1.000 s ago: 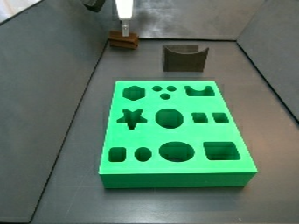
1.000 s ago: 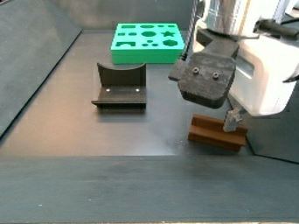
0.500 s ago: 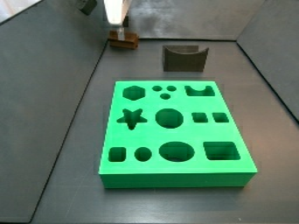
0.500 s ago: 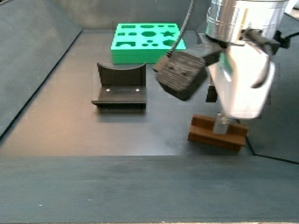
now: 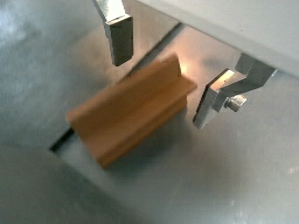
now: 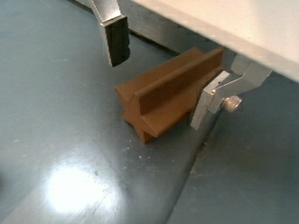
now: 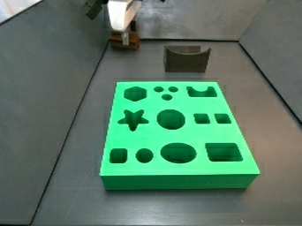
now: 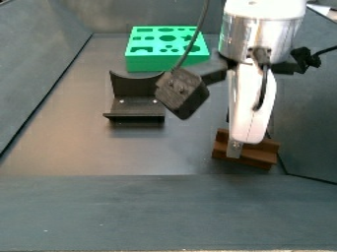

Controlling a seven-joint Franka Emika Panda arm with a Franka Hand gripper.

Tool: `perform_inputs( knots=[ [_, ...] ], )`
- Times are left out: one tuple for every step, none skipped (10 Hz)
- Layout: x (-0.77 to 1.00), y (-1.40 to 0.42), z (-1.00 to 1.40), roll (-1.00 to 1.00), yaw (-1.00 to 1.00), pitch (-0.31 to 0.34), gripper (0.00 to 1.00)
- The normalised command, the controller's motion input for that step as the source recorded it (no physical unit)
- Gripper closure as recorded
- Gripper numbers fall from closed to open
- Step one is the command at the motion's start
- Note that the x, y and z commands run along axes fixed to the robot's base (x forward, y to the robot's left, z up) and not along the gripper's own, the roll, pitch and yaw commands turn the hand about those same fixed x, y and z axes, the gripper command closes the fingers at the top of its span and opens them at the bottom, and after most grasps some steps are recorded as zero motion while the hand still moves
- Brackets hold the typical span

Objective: Pick up the star object. Move up. Place the star object on the fixture. Regrasp the star object. Move to above the board. Insert the star object.
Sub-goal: Pick up the star object.

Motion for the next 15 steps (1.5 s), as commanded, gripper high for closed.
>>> perform_inputs(
  knots=[
    [-0.11, -0.02, -0.92, -0.11, -0.09, -0.059, 0.00],
    [-0.10, -0.03, -0.90, -0.12, -0.08, -0.061, 0.00],
    [-0.06, -0.06, -0.84, -0.14, -0.07, -0.073, 0.00],
    [0.00, 0.00, -0.71, -0.21, -0.05, -0.069, 0.00],
    [0.04, 0.00, -0.69, -0.21, -0.11, -0.076, 0.00],
    [0.10, 0.00, -0.69, -0.21, -0.13, -0.067, 0.00],
    [0.29, 0.06, -0.74, -0.20, -0.06, -0.007, 0.00],
    [0.37, 0.06, -0.74, -0.19, -0.07, 0.000, 0.00],
    [0.33, 0.03, -0.69, -0.21, -0.09, 0.000, 0.00],
    [0.00, 0.00, 0.00, 0.01, 0.00, 0.000, 0.00],
    [0.00, 0.00, 0.00, 0.00, 0.00, 0.000, 0.00],
    [0.00, 0.00, 0.00, 0.00, 0.00, 0.000, 1.00],
    [0.00, 0.00, 0.00, 0.00, 0.00, 0.000, 1.00],
    [0.00, 0.00, 0.00, 0.00, 0.00, 0.000, 1.00],
    [0.00, 0.00, 0.00, 0.00, 0.00, 0.000, 1.00]
  ],
)
